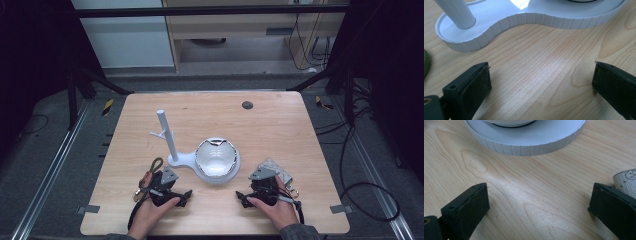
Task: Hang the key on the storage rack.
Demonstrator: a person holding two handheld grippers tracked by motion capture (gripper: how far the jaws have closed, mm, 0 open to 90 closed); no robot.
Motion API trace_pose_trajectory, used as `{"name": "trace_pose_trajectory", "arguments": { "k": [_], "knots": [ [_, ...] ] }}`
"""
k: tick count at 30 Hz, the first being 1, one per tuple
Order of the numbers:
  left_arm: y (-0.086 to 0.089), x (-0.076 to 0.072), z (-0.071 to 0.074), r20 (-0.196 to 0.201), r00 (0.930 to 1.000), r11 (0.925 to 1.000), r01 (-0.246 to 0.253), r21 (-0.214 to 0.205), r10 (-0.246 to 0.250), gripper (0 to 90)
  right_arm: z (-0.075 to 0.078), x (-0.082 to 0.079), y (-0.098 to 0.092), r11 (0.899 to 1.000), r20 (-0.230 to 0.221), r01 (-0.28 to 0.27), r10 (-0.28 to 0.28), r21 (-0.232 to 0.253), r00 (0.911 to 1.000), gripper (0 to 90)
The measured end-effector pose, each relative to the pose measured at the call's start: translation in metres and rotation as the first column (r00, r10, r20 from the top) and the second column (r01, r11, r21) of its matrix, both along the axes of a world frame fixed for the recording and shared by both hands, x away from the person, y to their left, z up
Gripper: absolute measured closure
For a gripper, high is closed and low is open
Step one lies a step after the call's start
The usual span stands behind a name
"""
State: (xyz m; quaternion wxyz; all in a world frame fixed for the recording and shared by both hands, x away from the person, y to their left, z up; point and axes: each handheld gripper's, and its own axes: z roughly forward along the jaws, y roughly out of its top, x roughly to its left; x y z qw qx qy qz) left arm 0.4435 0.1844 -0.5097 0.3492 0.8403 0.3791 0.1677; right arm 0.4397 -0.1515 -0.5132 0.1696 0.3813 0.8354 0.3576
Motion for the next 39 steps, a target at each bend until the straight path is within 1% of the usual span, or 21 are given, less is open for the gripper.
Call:
{"name": "trace_pose_trajectory", "arguments": {
  "k": [8,10,12,14,16,17,19,20,21,22,24,25,26,27,29,30,31,33,36,38,39],
  "knots": [
    [0.002,-0.002,0.001,0.003,0.9998,0.9998,0.021,0.000,-0.021,3.2,0.000,0.000,0.000,1.000,0.000,0.002,-0.002,0.000,1.0000,2.4],
    [0.003,-0.003,0.003,0.002,0.9995,0.9994,0.031,0.013,-0.031,4.0,0.000,0.000,0.000,1.000,-0.003,0.003,-0.003,0.001,1.0000,2.4],
    [0.007,-0.004,0.009,0.006,0.9997,0.9995,0.023,0.020,-0.023,6.8,0.000,-0.001,0.000,1.000,-0.003,0.004,-0.004,0.001,1.0000,2.4],
    [0.014,-0.001,0.018,-0.011,0.9999,0.9990,0.012,0.044,-0.012,7.4,0.000,-0.001,0.000,1.000,-0.002,0.004,-0.004,0.001,1.0000,2.4],
    [0.019,0.001,0.026,-0.014,0.9999,0.9964,-0.006,0.084,0.007,7.6,0.000,-0.001,0.000,1.000,-0.002,0.003,-0.003,0.001,1.0000,2.4],
    [0.019,0.001,0.026,-0.014,0.9999,0.9964,-0.006,0.084,0.007,7.9,0.000,-0.001,0.000,1.000,0.001,0.002,-0.002,-0.001,1.0000,2.4],
    [0.030,0.007,0.036,-0.036,0.9982,0.9924,-0.045,0.114,0.049,8.2,0.000,-0.001,-0.001,1.000,0.001,0.001,-0.001,0.000,1.0000,2.4],
    [0.030,0.007,0.036,-0.036,0.9982,0.9924,-0.045,0.114,0.049,8.6,0.000,-0.001,-0.001,1.000,0.001,0.001,-0.001,0.000,1.0000,2.4],
    [0.037,0.010,0.041,-0.052,0.9954,0.9894,-0.073,0.126,0.080,9.2,0.000,-0.001,-0.001,1.000,0.002,0.001,-0.001,-0.001,1.0000,2.4],
    [0.037,0.010,0.041,-0.052,0.9954,0.9894,-0.073,0.126,0.080,9.3,0.000,-0.001,-0.001,1.000,0.001,0.001,-0.001,-0.001,1.0000,2.4],
    [0.044,0.014,0.046,-0.058,0.9921,0.9853,-0.102,0.137,0.111,11.2,0.000,-0.001,-0.001,1.000,0.003,-0.002,0.002,-0.002,1.0000,2.4],
    [0.052,0.018,0.051,-0.067,0.9881,0.9801,-0.127,0.153,0.138,12.1,0.000,-0.001,-0.001,1.000,0.000,-0.001,0.001,0.000,1.0000,2.5],
    [0.052,0.018,0.051,-0.067,0.9881,0.9801,-0.127,0.153,0.138,12.7,0.000,-0.001,-0.001,1.000,0.000,-0.001,0.001,0.000,1.0000,2.5],
    [0.055,0.020,0.054,-0.063,0.9868,0.9774,-0.137,0.161,0.149,12.7,0.000,-0.001,-0.001,1.000,0.003,-0.002,0.002,-0.002,1.0000,2.4],
    [0.059,0.024,0.060,-0.065,0.9833,0.9678,-0.154,0.199,0.170,16.2,0.000,-0.001,-0.001,1.000,0.002,-0.002,0.002,-0.002,1.0000,2.4],
    [0.060,0.025,0.061,-0.072,0.9824,0.9665,-0.155,0.205,0.172,16.2,0.000,-0.001,-0.001,1.000,0.002,-0.002,0.002,-0.002,1.0000,2.4],
    [0.063,0.027,0.064,-0.088,0.9794,0.9636,-0.159,0.215,0.181,18.7,0.000,-0.001,-0.001,1.000,0.002,-0.002,0.002,-0.002,1.0000,2.4],
    [0.066,0.030,0.066,-0.117,0.9754,0.9636,-0.159,0.215,0.187,19.4,0.000,-0.001,-0.001,1.000,0.000,0.000,0.000,0.001,1.0000,2.4],
    [0.069,0.034,0.069,-0.153,0.9679,0.9599,-0.162,0.229,0.200,23.0,0.000,-0.001,-0.001,1.000,0.002,-0.002,0.002,-0.001,1.0000,2.4],
    [0.072,0.038,0.069,-0.187,0.9598,0.9518,-0.156,0.264,0.209,25.7,0.000,-0.001,-0.001,1.000,0.002,-0.001,0.001,-0.001,1.0000,2.4],
    [0.073,0.040,0.069,-0.196,0.9571,0.9511,-0.158,0.266,0.214,26.6,0.000,-0.001,-0.001,1.000,0.000,-0.001,0.001,0.001,1.0000,2.4]
  ]
}}
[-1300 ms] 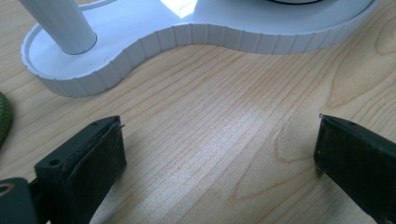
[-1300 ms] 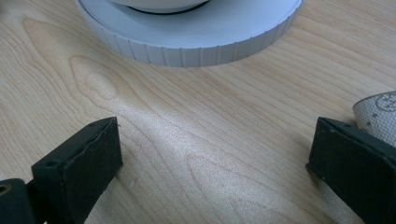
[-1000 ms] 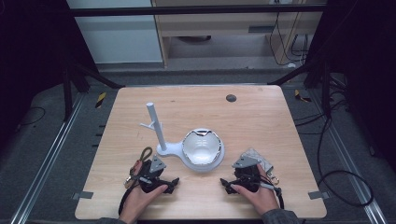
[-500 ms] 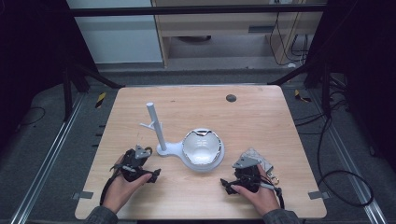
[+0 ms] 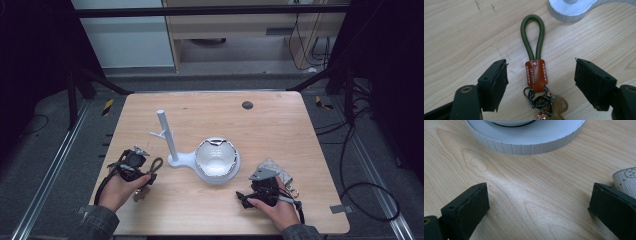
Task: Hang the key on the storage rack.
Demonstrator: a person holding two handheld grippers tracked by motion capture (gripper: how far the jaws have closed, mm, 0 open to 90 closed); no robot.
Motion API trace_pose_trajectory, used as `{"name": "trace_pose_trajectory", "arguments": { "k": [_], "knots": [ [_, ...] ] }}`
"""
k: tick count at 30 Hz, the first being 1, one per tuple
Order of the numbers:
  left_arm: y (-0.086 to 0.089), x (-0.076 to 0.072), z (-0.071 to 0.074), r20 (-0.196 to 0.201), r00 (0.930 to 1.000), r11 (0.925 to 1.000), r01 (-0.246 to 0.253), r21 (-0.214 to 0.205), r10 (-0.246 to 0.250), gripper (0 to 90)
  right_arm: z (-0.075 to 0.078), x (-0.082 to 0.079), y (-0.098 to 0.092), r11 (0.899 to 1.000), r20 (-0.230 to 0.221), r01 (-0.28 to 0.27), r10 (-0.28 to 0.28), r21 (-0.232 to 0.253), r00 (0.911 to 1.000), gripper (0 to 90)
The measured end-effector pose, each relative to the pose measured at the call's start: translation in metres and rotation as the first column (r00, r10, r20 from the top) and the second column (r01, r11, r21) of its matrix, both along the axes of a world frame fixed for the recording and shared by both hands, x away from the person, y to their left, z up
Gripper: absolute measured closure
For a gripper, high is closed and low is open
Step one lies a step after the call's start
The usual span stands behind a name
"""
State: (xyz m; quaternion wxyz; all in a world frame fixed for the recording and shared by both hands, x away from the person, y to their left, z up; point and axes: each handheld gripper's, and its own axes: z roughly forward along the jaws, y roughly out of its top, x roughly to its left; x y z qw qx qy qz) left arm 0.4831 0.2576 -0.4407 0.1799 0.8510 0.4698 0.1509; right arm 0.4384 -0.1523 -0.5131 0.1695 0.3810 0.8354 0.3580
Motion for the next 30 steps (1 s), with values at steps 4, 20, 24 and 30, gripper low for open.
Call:
{"name": "trace_pose_trajectory", "arguments": {
  "k": [4,20,24,30],
  "knots": [
    [0.002,0.003,-0.001,-0.028,0.9996,1.0000,-0.002,0.003,0.002,30.7,0.000,0.000,0.000,1.000,0.002,0.000,0.000,-0.001,1.0000,2.4],
    [0.007,0.011,-0.011,-0.129,0.9916,1.0000,-0.001,0.007,0.002,46.2,0.000,0.000,0.000,1.000,0.001,0.000,0.000,-0.001,1.0000,2.4],
    [0.006,0.015,-0.016,-0.147,0.9891,1.0000,-0.003,0.009,0.004,49.6,0.000,0.000,0.000,1.000,0.002,-0.001,0.001,-0.001,1.0000,2.4],
    [0.005,0.018,-0.020,-0.162,0.9867,1.0000,-0.007,0.007,0.008,54.9,0.000,0.000,0.000,1.000,0.001,-0.001,0.001,-0.001,1.0000,2.4]
  ]
}}
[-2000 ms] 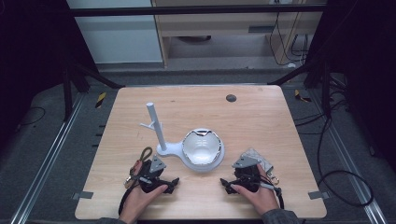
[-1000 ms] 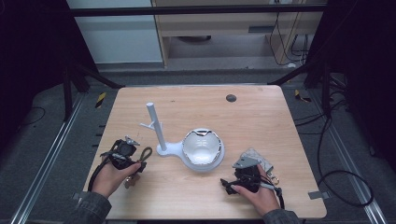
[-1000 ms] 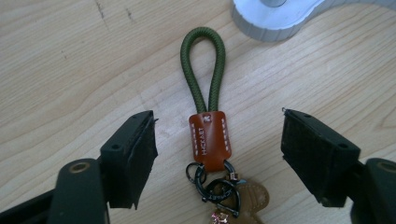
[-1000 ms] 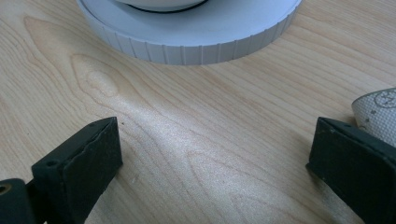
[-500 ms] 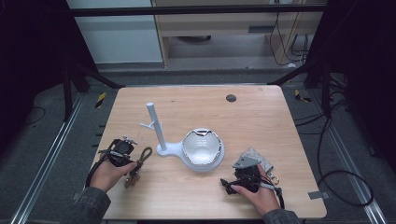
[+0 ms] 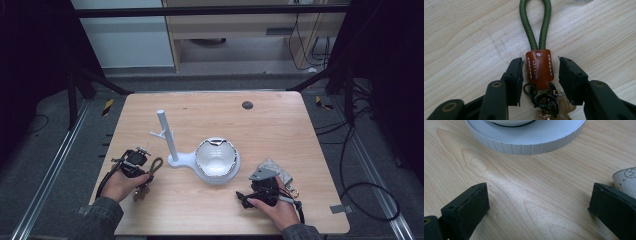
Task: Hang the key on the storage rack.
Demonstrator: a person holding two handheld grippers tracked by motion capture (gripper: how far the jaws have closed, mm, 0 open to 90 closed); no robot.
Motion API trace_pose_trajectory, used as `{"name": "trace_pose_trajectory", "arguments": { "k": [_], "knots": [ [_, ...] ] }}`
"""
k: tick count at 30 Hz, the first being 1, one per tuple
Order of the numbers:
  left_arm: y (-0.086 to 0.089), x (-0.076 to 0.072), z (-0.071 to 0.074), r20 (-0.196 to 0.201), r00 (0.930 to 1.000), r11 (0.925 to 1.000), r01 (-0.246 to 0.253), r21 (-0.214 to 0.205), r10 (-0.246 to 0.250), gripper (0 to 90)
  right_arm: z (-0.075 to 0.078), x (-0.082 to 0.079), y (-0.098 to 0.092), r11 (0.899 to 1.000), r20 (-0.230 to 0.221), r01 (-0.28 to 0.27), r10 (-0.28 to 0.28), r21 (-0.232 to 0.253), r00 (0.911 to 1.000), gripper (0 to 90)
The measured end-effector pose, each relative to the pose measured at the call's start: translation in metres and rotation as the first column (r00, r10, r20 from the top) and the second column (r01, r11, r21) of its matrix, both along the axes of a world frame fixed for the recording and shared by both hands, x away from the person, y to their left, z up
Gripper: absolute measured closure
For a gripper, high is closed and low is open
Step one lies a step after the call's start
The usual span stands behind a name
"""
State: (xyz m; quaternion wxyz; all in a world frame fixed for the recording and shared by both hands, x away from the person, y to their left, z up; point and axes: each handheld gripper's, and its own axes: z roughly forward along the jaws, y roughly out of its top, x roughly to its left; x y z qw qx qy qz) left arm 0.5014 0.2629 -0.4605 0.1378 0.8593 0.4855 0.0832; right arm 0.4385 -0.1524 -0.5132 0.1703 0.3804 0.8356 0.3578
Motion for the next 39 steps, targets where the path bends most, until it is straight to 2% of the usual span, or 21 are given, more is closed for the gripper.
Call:
{"name": "trace_pose_trajectory", "arguments": {
  "k": [9,14,19,23,26,28,29,30,31,32,33,35,36,39],
  "knots": [
    [0.000,0.000,-0.005,-0.009,1.0000,1.0000,0.000,0.003,0.000,58.0,0.000,0.000,0.000,1.000,-0.001,0.001,-0.001,0.001,1.0000,2.4],
    [0.000,0.000,-0.005,-0.008,0.9999,0.9998,0.013,0.014,-0.013,65.2,0.000,0.000,0.000,1.000,-0.001,0.000,0.000,0.001,1.0000,2.4],
    [0.005,-0.008,0.000,0.044,0.9990,1.0000,0.006,-0.003,-0.006,65.8,0.000,0.000,0.000,1.000,0.000,-0.001,0.001,0.000,1.0000,2.4],
    [0.011,-0.022,0.008,0.116,0.9931,0.9992,0.023,-0.034,-0.019,65.8,0.000,0.000,0.000,1.000,-0.002,-0.001,0.001,0.001,1.0000,2.4],
    [0.015,-0.039,0.016,0.196,0.9802,0.9971,0.039,-0.065,-0.025,65.8,0.000,0.000,0.000,1.000,-0.003,-0.001,0.001,0.002,1.0000,2.2],
    [0.018,-0.050,0.021,0.245,0.9693,0.9954,0.049,-0.082,-0.027,65.9,0.000,0.000,0.000,1.000,-0.006,0.001,-0.001,0.001,1.0000,1.7],
    [0.018,-0.057,0.024,0.279,0.9601,0.9925,0.052,-0.111,-0.019,65.9,0.000,0.001,0.000,1.000,-0.004,0.002,-0.002,-0.001,1.0000,1.4],
    [0.018,-0.061,0.027,0.299,0.9543,0.9906,0.056,-0.125,-0.016,65.9,0.000,0.001,0.001,1.000,-0.005,0.003,-0.003,-0.001,1.0000,1.2],
    [0.018,-0.066,0.030,0.337,0.9413,0.9897,0.065,-0.127,-0.018,65.8,0.000,0.001,0.001,1.000,-0.005,0.003,-0.003,-0.001,1.0000,1.2],
    [0.018,-0.069,0.033,0.363,0.9315,0.9890,0.069,-0.131,-0.017,65.9,0.000,0.001,0.001,1.000,-0.005,0.002,-0.002,-0.001,1.0000,1.2],
    [0.017,-0.074,0.037,0.401,0.9159,0.9874,0.080,-0.137,-0.019,65.9,0.000,0.001,0.001,1.000,-0.005,0.002,-0.002,-0.001,1.0000,1.2],
    [0.015,-0.079,0.042,0.439,0.8984,0.9835,0.085,-0.160,-0.006,65.9,0.000,0.001,0.001,1.000,-0.005,0.002,-0.002,-0.001,1.0000,1.2],
    [0.015,-0.079,0.042,0.439,0.8984,0.9835,0.085,-0.160,-0.006,65.9,0.000,0.001,0.001,1.000,-0.005,0.002,-0.002,-0.001,1.0000,1.2],
    [0.011,-0.088,0.050,0.505,0.8627,0.9755,0.094,-0.199,0.020,66.0,0.000,0.001,0.001,1.000,-0.005,0.002,-0.002,-0.001,1.0000,1.2]
  ]
}}
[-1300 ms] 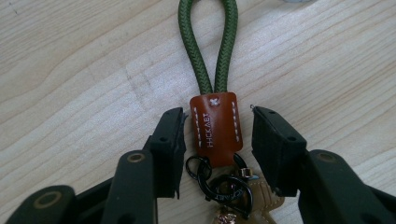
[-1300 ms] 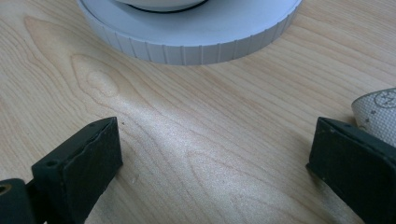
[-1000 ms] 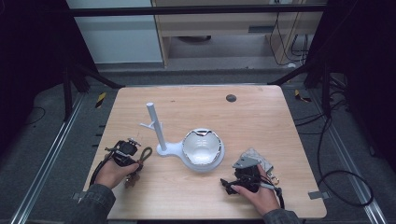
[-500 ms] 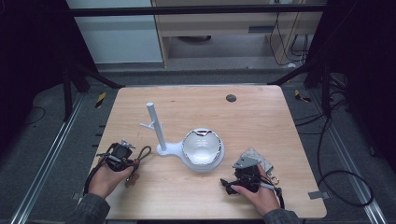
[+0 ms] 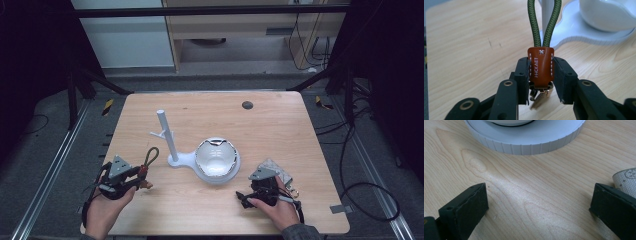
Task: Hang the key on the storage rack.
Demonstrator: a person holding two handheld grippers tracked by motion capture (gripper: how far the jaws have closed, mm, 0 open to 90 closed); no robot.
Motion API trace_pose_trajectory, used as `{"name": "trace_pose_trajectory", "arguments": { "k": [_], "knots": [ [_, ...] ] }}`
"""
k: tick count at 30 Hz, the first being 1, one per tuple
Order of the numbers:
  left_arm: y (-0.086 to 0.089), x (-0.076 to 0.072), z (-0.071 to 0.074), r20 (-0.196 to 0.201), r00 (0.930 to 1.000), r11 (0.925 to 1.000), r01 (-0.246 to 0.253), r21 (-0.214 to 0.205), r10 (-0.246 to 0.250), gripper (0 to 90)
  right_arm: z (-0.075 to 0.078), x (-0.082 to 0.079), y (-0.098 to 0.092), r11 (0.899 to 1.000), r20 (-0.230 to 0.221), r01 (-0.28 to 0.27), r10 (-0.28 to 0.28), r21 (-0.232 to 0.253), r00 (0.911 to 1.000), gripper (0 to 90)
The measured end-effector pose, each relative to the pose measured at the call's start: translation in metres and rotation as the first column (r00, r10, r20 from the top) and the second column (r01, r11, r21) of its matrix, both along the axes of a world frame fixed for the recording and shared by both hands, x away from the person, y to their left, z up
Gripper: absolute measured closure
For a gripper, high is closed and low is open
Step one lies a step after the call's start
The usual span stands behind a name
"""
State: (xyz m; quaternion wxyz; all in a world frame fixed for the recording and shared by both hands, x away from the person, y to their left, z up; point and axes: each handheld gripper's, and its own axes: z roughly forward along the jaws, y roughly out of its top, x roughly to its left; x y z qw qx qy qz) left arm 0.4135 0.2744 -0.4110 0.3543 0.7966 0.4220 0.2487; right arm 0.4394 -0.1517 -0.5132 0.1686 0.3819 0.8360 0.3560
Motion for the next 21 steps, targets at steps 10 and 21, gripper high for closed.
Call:
{"name": "trace_pose_trajectory", "arguments": {
  "k": [10,21],
  "knots": [
    [-0.002,-0.006,0.009,0.099,0.9948,0.9986,-0.022,-0.047,0.027,66.1,0.000,0.001,0.000,1.000,-0.002,-0.003,0.003,-0.004,1.0000,0.4],
    [-0.019,-0.010,0.017,0.142,0.9898,0.9975,0.024,-0.066,-0.014,66.1,0.000,0.001,0.000,1.000,-0.002,-0.002,0.002,-0.004,1.0000,0.4]
  ]
}}
